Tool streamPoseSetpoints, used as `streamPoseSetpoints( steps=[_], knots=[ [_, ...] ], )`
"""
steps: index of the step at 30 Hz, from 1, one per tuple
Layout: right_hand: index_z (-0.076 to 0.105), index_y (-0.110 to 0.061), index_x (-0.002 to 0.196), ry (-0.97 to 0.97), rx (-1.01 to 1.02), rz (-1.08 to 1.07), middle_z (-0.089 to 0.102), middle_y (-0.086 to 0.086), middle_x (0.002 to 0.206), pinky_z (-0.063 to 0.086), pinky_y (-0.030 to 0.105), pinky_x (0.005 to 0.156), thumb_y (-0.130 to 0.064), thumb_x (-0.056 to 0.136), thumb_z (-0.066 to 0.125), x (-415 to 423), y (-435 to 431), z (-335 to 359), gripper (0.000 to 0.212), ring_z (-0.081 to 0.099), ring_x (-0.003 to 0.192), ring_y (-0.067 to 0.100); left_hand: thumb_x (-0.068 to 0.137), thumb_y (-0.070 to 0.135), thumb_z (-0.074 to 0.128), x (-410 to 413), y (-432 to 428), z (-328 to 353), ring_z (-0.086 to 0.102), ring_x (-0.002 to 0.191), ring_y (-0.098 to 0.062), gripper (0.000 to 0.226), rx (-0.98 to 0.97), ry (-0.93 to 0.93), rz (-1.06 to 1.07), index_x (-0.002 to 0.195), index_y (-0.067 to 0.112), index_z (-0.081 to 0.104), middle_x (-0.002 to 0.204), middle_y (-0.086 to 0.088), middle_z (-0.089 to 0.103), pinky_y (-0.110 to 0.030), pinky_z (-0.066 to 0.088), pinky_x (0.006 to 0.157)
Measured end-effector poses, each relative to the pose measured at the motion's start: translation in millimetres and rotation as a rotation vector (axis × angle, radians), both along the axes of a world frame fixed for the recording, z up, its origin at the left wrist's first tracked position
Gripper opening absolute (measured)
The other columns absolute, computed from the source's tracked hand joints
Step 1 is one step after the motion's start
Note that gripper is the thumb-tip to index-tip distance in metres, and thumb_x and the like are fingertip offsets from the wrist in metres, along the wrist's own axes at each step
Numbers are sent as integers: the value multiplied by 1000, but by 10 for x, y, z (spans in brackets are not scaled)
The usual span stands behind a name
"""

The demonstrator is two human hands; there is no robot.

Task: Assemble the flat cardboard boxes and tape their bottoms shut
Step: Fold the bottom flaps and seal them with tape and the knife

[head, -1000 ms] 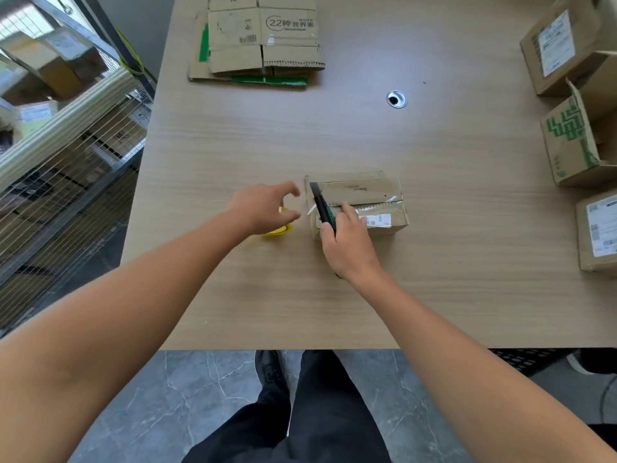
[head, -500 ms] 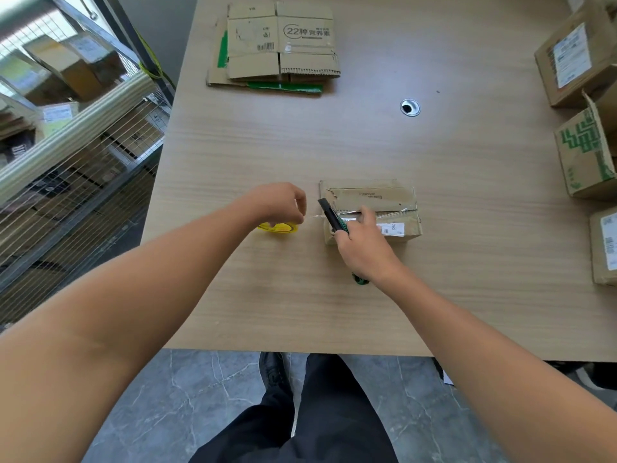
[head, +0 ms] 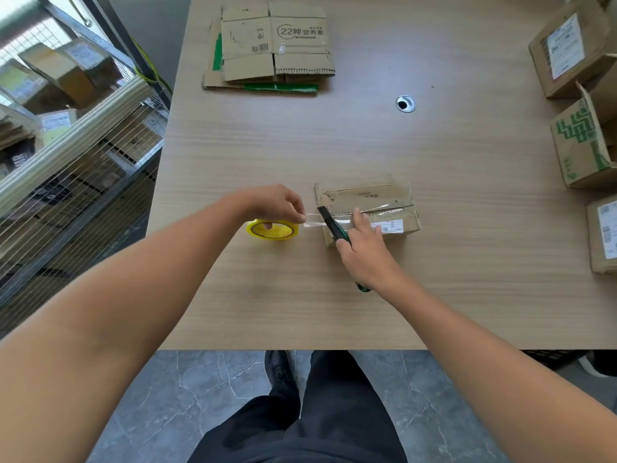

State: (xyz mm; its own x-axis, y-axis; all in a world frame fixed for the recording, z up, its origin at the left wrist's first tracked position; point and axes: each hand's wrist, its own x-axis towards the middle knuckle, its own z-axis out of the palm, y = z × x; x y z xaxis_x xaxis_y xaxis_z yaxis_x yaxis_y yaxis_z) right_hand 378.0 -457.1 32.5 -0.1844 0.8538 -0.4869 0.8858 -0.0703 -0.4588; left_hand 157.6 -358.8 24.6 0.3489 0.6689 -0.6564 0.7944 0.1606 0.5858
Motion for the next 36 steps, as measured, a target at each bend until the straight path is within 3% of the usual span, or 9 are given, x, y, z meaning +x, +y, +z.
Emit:
streamPoseSetpoints(
  steps=[2, 6, 10, 13, 18, 21, 27, 30, 36],
  knots=[
    [47, 6, 140, 3, -17, -19, -2, 18, 169, -6, 49, 125, -24, 106, 33, -40, 32, -18, 48, -4, 157, 27, 87, 40, 71, 30, -38, -11, 67, 73, -23, 9, 137, 92, -3, 88, 31, 71, 100, 7, 72, -23, 46, 55],
    [55, -2, 129, -105, -80, 2, -7, 23, 167, -7, 56, 123, -29, 105, 31, -160, 94, -26, 44, -9, 156, 33, 89, 47, 64, 199, -170, -92, 64, 98, -24, 16, 480, 347, -60, 96, 34, 72, 110, 1, 69, -29, 42, 73],
    [54, 0, 127, -165, -82, -5, -7, 23, 167, -5, 60, 122, -27, 104, 29, -230, 114, -55, 44, -10, 156, 34, 94, 47, 60, 210, -221, -139, 61, 105, -27, 18, 539, 363, -50, 100, 34, 70, 114, -2, 61, -38, 41, 95],
    [52, 1, 133, -206, -98, -4, -9, 21, 168, -4, 61, 122, -26, 103, 30, -261, 149, -55, 46, -10, 156, 34, 97, 45, 55, 247, -282, -146, 60, 110, -21, 19, 571, 375, -70, 103, 33, 68, 118, 1, 58, -44, 25, 117],
    [57, -4, 132, -398, -199, 127, -29, 25, 161, -12, 68, 117, -35, 106, 33, -332, 93, -81, 47, -28, 149, 42, 100, 36, 54, 206, -284, -18, 62, 105, -22, 18, 775, 302, -3, 107, 26, 67, 117, 1, 59, -44, 19, 119],
    [59, -6, 116, -191, -89, 33, -14, 23, 166, -10, 65, 120, -33, 103, 34, -242, 67, -102, 39, -19, 154, 37, 98, 40, 57, 23, -108, 58, 61, 107, -22, 20, 858, 277, 29, 106, 25, 67, 120, 2, 59, -46, 23, 119],
    [41, -8, 151, 260, 256, -325, 41, 9, 158, 11, 48, 127, -47, 102, 51, 1, -130, -257, 64, 21, 149, 18, 79, 65, 65, 3, 89, 7, 55, 129, -21, 50, 854, 178, -349, 104, 22, 64, 153, 4, 46, -45, 23, 121],
    [58, 0, 131, 319, 499, -390, 49, 9, 148, 30, 45, 120, -31, 92, 74, 59, -185, -461, 52, 37, 144, 22, 72, 73, 64, 215, 119, -61, 57, 128, -20, 59, 893, 181, -465, 104, 24, 61, 155, 2, 43, -44, 21, 120],
    [66, 3, 103, 279, 751, -326, 57, 15, 138, 16, 42, 125, -12, 84, 80, 32, -172, -822, 28, 43, 138, 29, 73, 66, 73, 341, 145, -297, 67, 109, -20, 57, 958, 160, -453, 104, 20, 66, 129, 1, 66, -46, 31, 115]
  ],
)
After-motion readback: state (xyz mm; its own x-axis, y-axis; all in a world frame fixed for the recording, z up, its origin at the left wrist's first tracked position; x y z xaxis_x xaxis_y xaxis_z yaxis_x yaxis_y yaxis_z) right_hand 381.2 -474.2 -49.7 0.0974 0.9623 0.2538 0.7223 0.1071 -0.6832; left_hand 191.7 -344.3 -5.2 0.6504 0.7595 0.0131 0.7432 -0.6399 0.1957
